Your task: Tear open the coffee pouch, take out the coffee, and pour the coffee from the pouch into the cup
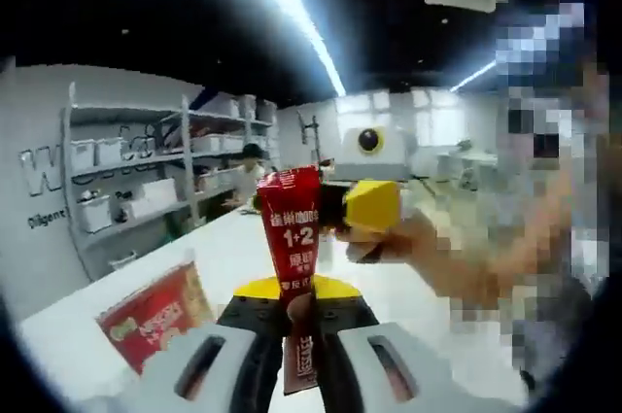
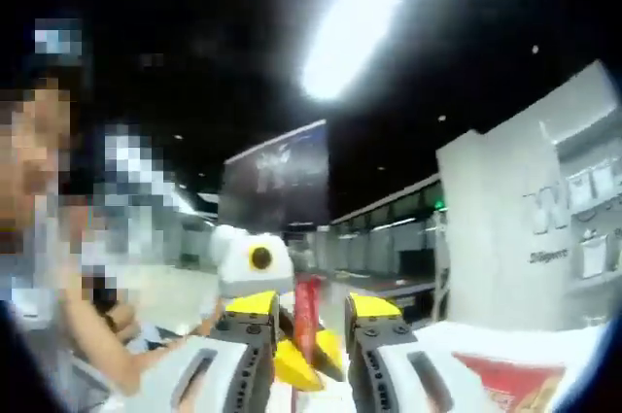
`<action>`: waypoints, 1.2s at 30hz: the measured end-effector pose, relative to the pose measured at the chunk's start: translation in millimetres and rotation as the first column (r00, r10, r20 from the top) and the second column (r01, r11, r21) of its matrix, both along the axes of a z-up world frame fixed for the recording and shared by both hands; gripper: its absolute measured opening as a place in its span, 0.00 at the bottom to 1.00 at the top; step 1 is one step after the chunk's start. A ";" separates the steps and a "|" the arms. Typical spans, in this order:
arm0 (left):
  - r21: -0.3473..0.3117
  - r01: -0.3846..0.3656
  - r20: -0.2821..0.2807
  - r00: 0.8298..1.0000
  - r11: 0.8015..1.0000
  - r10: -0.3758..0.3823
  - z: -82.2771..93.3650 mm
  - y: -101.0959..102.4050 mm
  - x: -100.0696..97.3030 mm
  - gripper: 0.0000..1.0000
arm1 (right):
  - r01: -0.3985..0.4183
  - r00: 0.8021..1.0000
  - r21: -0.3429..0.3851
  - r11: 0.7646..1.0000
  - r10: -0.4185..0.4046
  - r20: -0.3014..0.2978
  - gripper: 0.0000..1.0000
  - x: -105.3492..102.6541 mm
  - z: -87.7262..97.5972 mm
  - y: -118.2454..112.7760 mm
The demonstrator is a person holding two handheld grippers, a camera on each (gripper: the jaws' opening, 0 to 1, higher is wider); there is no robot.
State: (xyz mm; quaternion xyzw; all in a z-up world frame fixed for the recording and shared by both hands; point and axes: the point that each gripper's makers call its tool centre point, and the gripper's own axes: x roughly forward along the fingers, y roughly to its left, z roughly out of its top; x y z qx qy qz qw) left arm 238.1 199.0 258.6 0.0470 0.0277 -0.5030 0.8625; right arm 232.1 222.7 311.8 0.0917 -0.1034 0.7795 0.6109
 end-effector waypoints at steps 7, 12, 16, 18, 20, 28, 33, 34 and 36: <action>0.021 0.202 -0.042 0.979 0.979 -0.201 -11.5 -17.9 -32.5 0.11 | -0.219 0.975 -0.056 0.974 0.221 0.018 0.26 -40.8 -14.0 0.6; 0.050 0.208 -0.040 0.978 0.977 -0.207 -16.5 -24.2 -31.5 0.11 | -0.242 0.970 -0.078 0.967 0.240 -0.032 0.15 -41.2 -14.9 6.5; 0.031 0.100 0.092 0.990 0.995 -0.102 -4.4 -21.3 -11.6 0.13 | -0.129 0.989 -0.071 0.989 0.123 -0.081 0.10 -25.0 -7.5 8.9; 0.047 0.042 0.099 0.994 0.998 -0.047 -4.4 -18.6 -3.7 0.20 | -0.027 0.996 -0.074 0.997 0.021 -0.090 0.09 -12.1 -4.7 10.1; 0.057 -0.007 0.108 0.994 0.998 0.001 -4.0 -17.0 3.8 0.25 | 0.074 0.992 -0.052 0.996 -0.079 -0.096 0.09 2.9 1.2 10.3; 0.100 -0.373 0.196 0.916 0.922 0.349 7.2 10.1 52.0 0.23 | 0.418 0.908 0.055 0.907 -0.417 -0.027 0.08 42.7 14.2 6.9; 0.108 -0.495 0.283 0.847 0.862 0.451 18.0 10.7 60.8 0.21 | 0.468 0.884 0.109 0.877 -0.464 -0.063 0.08 49.3 21.0 -0.3; 0.124 -0.507 0.309 0.837 0.853 0.452 18.1 8.5 61.7 0.20 | 0.475 0.880 0.114 0.873 -0.470 -0.065 0.08 50.7 21.7 -1.1; 0.141 -0.556 0.353 0.801 0.819 0.483 19.4 9.1 65.1 0.19 | 0.481 0.877 0.119 0.869 -0.476 -0.068 0.08 52.5 22.1 -2.1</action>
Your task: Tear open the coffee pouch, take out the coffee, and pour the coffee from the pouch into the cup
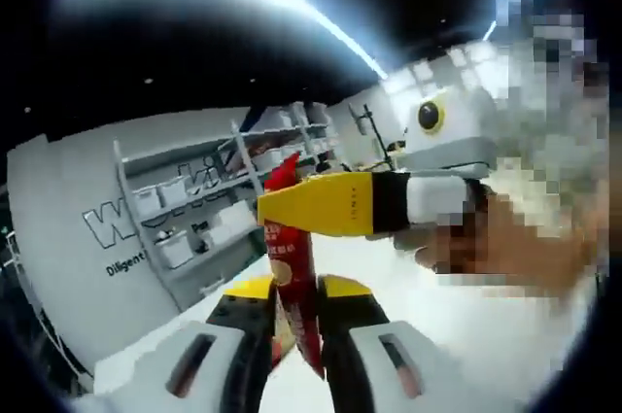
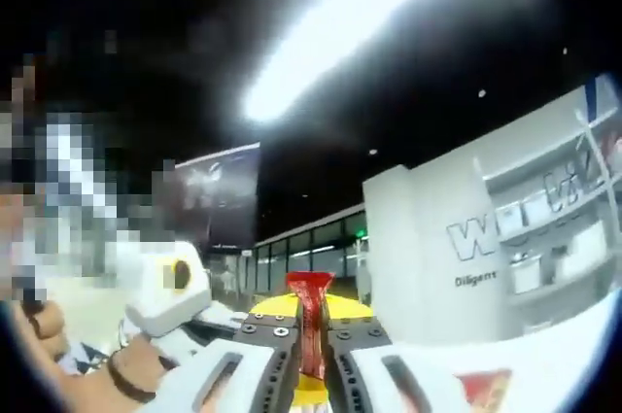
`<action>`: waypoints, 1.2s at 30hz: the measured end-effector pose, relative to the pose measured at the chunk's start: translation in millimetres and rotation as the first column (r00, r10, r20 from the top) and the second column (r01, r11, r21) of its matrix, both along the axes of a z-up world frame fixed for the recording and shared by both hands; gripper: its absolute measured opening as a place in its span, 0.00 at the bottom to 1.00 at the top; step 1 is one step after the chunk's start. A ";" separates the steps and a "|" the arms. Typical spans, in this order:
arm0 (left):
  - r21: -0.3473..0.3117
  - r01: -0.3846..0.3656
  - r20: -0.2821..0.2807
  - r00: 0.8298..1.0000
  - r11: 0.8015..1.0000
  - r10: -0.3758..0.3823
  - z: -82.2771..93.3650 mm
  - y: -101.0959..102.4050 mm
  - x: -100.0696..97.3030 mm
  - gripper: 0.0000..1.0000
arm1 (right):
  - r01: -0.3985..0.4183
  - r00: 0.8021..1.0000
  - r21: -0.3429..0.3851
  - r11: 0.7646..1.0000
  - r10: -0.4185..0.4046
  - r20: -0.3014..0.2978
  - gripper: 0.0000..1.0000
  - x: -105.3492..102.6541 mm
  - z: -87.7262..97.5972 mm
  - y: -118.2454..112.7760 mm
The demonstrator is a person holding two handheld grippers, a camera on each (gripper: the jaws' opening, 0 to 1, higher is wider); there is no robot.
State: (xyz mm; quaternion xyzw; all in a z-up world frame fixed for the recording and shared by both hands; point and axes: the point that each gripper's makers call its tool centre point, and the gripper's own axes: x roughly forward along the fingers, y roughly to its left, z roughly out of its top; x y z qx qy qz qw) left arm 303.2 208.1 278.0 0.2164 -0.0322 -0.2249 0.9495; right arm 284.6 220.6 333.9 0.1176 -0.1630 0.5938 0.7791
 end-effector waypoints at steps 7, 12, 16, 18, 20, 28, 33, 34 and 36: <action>-0.050 0.107 -0.089 0.990 0.993 -0.111 -9.2 -10.8 -10.8 0.11 | -0.286 0.958 -0.004 0.958 0.285 -0.024 0.36 -19.6 -1.3 2.7; -0.146 0.390 -0.133 0.903 0.909 -0.409 -10.5 -33.1 -43.5 0.11 | -0.491 0.871 -0.053 0.870 0.491 -0.014 0.34 -40.1 -15.5 -8.0; -0.200 0.535 -0.208 0.796 0.821 -0.569 -23.6 -45.5 -66.0 0.11 | -0.601 0.798 -0.058 0.797 0.603 0.002 0.30 -60.6 -16.9 -18.2; -0.209 0.551 -0.229 0.775 0.808 -0.589 -27.9 -45.9 -68.1 0.11 | -0.645 0.764 -0.029 0.764 0.645 0.005 0.26 -67.2 -12.0 -25.6; -0.238 0.578 -0.243 0.743 0.780 -0.624 -30.6 -48.1 -74.0 0.11 | -0.673 0.739 -0.034 0.739 0.674 0.005 0.22 -71.4 -12.4 -31.3; -0.298 0.664 -0.254 0.638 0.686 -0.727 -29.4 -53.7 -97.5 0.11 | -0.725 0.682 -0.132 0.676 0.731 -0.002 0.19 -89.6 -26.7 -37.6; -0.280 0.670 -0.232 0.648 0.687 -0.726 -29.8 -56.7 -95.5 0.11 | -0.721 0.687 -0.150 0.677 0.726 -0.025 0.12 -89.6 -29.5 -33.2; -0.262 0.667 -0.208 0.667 0.697 -0.716 -27.8 -56.1 -92.0 0.12 | -0.715 0.694 -0.143 0.685 0.719 -0.027 0.11 -87.5 -28.1 -32.5; -0.220 0.642 -0.153 0.721 0.735 -0.675 -22.9 -52.0 -81.6 0.15 | -0.673 0.739 -0.116 0.731 0.672 -0.048 0.08 -73.4 -22.8 -29.8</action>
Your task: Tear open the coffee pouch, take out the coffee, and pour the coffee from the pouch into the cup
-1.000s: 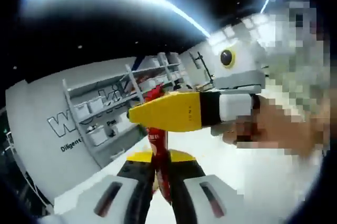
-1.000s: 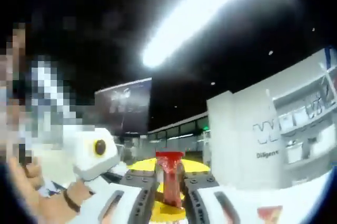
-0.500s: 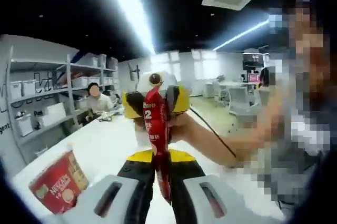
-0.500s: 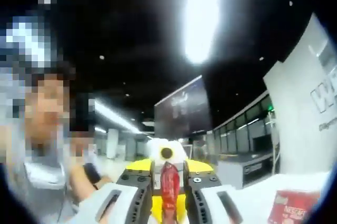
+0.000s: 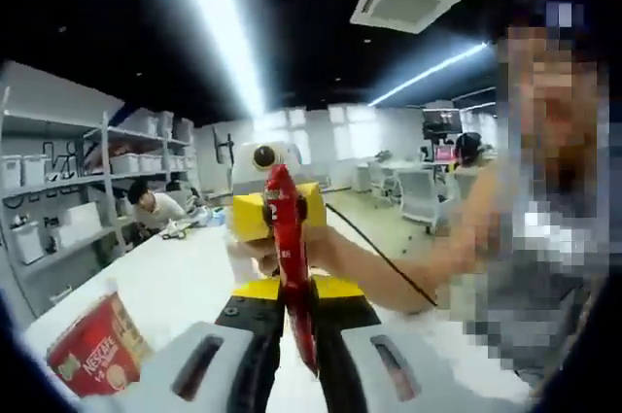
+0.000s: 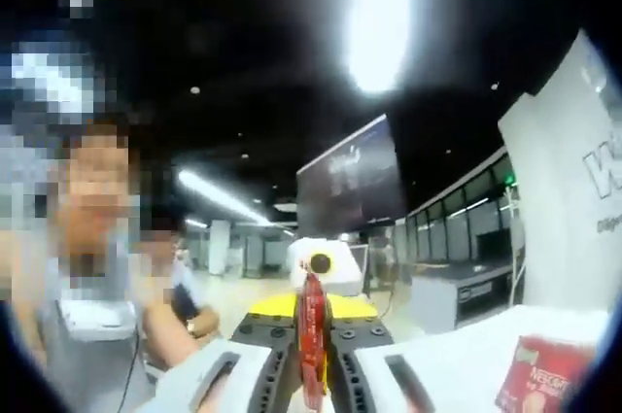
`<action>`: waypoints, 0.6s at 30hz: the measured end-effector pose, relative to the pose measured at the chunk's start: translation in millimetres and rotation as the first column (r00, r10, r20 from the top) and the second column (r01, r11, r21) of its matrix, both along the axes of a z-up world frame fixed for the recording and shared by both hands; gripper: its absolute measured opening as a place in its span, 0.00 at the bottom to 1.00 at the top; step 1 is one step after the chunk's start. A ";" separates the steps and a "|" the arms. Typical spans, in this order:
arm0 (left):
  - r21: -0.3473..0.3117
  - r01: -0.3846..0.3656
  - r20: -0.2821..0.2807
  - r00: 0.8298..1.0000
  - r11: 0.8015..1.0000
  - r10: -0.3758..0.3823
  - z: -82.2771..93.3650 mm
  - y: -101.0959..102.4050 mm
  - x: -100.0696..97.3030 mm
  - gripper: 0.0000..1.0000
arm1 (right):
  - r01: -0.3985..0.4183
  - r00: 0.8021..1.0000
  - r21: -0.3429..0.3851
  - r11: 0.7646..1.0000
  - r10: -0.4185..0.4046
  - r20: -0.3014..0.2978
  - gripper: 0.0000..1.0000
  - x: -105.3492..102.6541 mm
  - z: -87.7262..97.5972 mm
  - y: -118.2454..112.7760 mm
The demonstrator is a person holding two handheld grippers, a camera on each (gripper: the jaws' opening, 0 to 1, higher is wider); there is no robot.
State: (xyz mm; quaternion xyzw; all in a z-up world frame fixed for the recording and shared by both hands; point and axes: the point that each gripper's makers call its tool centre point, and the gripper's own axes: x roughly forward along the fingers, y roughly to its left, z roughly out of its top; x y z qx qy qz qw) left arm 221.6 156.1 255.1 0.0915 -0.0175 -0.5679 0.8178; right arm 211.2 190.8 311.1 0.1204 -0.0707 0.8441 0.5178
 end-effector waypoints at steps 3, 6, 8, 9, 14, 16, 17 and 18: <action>-0.020 -0.021 -0.014 1.000 1.000 0.021 4.0 2.2 2.9 0.20 | 0.075 0.997 0.003 0.997 -0.075 -0.033 0.07 12.5 5.2 3.4; -0.034 -0.050 -0.006 0.999 0.998 0.050 8.4 5.3 7.3 0.19 | 0.086 0.996 0.005 0.996 -0.086 -0.032 0.06 11.0 6.9 4.4; -0.054 -0.054 -0.001 0.999 0.997 0.054 12.2 6.3 7.7 0.19 | 0.092 0.995 0.003 0.996 -0.092 -0.024 0.06 9.1 6.5 6.1; -0.077 -0.061 0.003 0.998 0.995 0.061 17.0 8.4 8.4 0.17 | 0.094 0.996 -0.003 0.996 -0.094 -0.008 0.07 7.1 4.3 8.4; -0.043 -0.047 -0.074 0.996 0.998 0.044 6.8 13.8 2.9 0.10 | 0.109 0.988 0.008 0.994 -0.109 0.111 0.14 5.1 -1.4 13.8; 0.000 -0.038 -0.127 0.991 0.999 0.037 -3.5 18.4 0.8 0.10 | 0.109 0.987 0.012 0.994 -0.110 0.118 0.18 4.3 -1.5 13.8; -0.005 -0.031 -0.136 0.990 0.999 0.030 -3.2 21.1 -0.9 0.10 | 0.109 0.987 0.011 0.994 -0.109 0.121 0.18 4.5 -1.5 13.8; -0.013 -0.019 -0.149 0.989 1.000 0.017 -2.1 23.4 -3.8 0.10 | 0.112 0.986 0.014 0.994 -0.113 0.122 0.17 4.1 -1.0 13.1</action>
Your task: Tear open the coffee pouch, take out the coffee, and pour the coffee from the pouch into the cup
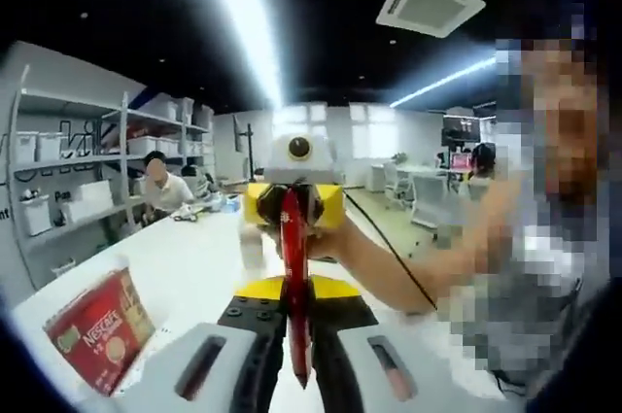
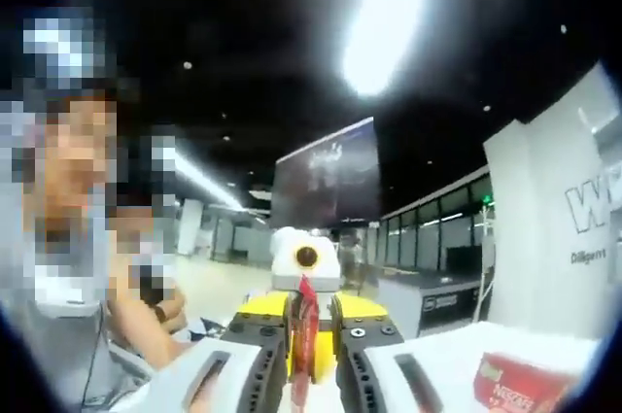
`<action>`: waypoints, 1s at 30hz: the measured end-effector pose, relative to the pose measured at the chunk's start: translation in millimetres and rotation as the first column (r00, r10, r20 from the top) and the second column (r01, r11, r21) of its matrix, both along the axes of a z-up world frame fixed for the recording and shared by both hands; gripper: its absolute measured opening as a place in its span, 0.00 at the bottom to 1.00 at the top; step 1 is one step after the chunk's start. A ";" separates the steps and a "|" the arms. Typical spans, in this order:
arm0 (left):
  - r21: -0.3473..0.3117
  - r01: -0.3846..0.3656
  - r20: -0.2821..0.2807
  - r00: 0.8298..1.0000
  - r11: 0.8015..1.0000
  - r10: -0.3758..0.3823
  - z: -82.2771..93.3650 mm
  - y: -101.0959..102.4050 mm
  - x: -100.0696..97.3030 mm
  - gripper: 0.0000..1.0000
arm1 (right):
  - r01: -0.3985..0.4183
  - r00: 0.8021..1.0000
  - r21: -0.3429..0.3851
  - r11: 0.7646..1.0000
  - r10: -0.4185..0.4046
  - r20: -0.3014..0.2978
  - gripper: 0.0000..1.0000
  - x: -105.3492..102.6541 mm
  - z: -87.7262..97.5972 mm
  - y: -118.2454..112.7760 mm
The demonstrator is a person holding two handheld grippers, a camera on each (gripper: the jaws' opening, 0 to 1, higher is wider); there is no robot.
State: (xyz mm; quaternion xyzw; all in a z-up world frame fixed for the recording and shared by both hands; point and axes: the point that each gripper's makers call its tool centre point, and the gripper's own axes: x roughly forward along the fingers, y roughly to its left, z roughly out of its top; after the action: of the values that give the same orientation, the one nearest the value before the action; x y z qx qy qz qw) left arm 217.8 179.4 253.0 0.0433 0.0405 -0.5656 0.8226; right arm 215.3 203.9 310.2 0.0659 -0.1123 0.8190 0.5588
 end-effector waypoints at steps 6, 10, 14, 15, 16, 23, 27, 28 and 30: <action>-0.006 0.016 -0.006 1.000 1.000 -0.016 3.2 5.1 -7.6 0.10 | 0.003 1.000 0.009 1.000 -0.003 -0.001 0.13 -3.5 3.4 -0.7; 0.000 0.023 -0.018 1.000 1.000 -0.023 0.4 5.3 -7.4 0.10 | 0.003 1.000 0.005 1.000 -0.003 -0.002 0.13 -3.3 2.5 2.8; 0.007 0.018 -0.028 0.999 1.000 -0.018 -2.5 5.3 -6.5 0.10 | -0.008 1.000 0.007 1.000 0.008 -0.014 0.07 -5.1 3.0 2.9; 0.007 0.018 -0.031 0.999 1.000 -0.018 -3.0 5.8 -6.3 0.10 | -0.006 1.000 0.007 1.000 0.006 -0.015 0.07 -4.5 3.0 2.9; 0.009 0.019 -0.036 0.999 1.000 -0.019 -3.5 6.3 -6.1 0.10 | -0.007 1.000 0.004 1.000 0.007 -0.016 0.07 -4.4 2.6 3.2; 0.028 0.022 -0.045 0.999 0.999 -0.020 -7.1 6.4 -6.7 0.10 | -0.004 1.000 0.009 1.000 0.004 -0.014 0.07 -4.1 2.4 3.1; 0.038 0.021 -0.045 0.999 0.999 -0.019 -9.0 5.4 -6.4 0.10 | -0.004 1.000 0.007 1.000 0.004 -0.013 0.06 -4.6 2.5 3.2; 0.040 0.023 -0.045 0.999 0.999 -0.021 -9.5 5.0 -6.4 0.10 | -0.002 1.000 0.008 1.000 0.002 -0.012 0.06 -4.4 2.5 3.2; 0.047 0.023 -0.045 0.999 0.999 -0.021 -10.6 4.1 -6.0 0.10 | -0.001 1.000 0.007 1.000 0.001 -0.011 0.06 -5.2 2.1 3.1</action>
State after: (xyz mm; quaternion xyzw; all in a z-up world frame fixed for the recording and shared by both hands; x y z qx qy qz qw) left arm 211.8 183.5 242.4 0.0504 0.0718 -0.5744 0.8139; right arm 210.1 207.0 312.2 0.0726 -0.1121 0.8186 0.5586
